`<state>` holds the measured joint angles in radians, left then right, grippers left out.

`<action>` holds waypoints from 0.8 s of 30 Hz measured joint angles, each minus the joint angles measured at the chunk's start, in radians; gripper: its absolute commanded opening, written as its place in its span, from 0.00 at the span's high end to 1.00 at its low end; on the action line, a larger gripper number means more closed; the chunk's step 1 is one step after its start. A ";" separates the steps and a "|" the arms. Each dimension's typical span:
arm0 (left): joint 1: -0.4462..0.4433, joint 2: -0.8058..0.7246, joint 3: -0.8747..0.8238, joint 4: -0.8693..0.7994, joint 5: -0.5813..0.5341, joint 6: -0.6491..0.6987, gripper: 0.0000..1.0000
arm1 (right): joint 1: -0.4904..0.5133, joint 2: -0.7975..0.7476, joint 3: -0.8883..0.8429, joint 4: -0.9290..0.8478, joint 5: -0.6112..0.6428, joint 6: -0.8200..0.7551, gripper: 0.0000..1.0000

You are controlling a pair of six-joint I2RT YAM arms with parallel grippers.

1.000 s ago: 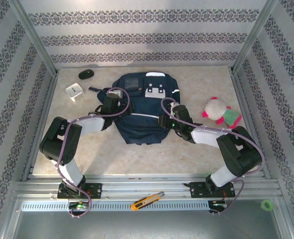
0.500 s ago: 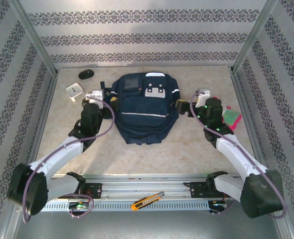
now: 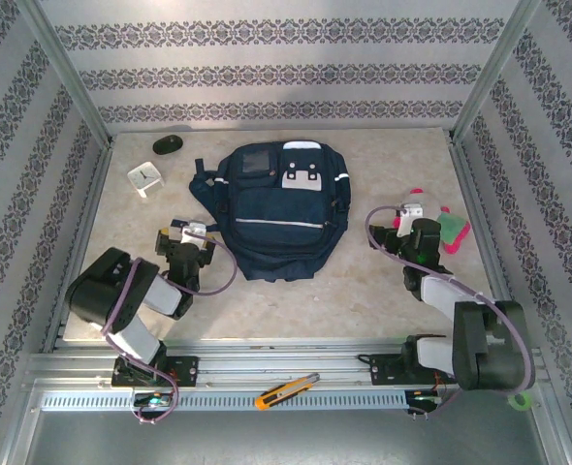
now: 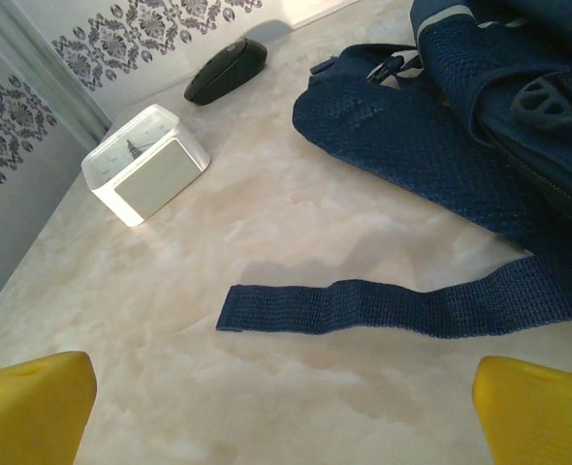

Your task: Pack the student bag

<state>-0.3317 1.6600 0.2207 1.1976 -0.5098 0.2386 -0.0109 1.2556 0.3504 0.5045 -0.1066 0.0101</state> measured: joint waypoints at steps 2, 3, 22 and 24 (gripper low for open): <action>0.000 0.005 0.000 0.060 -0.002 0.013 0.01 | 0.000 0.005 -0.003 0.059 -0.018 -0.014 0.02; 0.001 -0.002 0.001 0.079 -0.002 0.013 0.01 | 0.000 0.009 -0.012 0.110 -0.027 -0.018 0.02; 0.314 -0.058 0.134 -0.186 0.385 -0.233 0.01 | 0.002 0.279 0.014 0.383 0.065 0.010 0.02; 0.314 -0.058 0.134 -0.195 0.391 -0.235 0.01 | 0.002 0.279 0.014 0.383 0.066 0.010 0.02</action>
<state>-0.0177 1.6016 0.3542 1.0027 -0.1192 0.0040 -0.0086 1.5345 0.3649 0.8879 -0.0410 0.0200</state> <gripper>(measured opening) 0.993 0.982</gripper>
